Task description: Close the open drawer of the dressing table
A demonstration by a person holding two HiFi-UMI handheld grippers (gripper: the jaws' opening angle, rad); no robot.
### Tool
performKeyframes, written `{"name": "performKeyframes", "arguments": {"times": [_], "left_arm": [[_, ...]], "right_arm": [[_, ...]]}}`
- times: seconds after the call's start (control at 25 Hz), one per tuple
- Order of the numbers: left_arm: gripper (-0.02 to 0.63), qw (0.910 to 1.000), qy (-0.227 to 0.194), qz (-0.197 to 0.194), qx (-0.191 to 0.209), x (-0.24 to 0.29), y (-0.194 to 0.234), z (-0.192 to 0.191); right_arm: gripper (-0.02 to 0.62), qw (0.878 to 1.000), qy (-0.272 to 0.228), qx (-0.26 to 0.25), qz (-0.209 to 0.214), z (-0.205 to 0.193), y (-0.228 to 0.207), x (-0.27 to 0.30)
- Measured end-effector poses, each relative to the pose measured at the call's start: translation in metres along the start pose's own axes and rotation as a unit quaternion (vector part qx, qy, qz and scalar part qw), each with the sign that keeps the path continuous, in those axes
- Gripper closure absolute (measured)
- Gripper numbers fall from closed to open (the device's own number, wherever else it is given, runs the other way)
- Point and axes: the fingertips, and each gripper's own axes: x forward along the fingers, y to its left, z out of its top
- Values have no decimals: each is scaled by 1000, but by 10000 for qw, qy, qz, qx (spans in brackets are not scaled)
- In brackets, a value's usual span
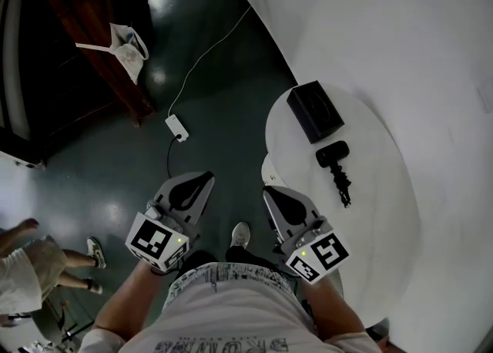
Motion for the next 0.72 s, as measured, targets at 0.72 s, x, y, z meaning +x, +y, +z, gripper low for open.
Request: {"name": "performKeyframes", "arguments": {"times": [0.72], "left_arm": [[581, 9997, 32, -238, -30, 16, 28, 5]], "right_arm": [[588, 9997, -84, 39, -205, 16, -14, 30]]}}
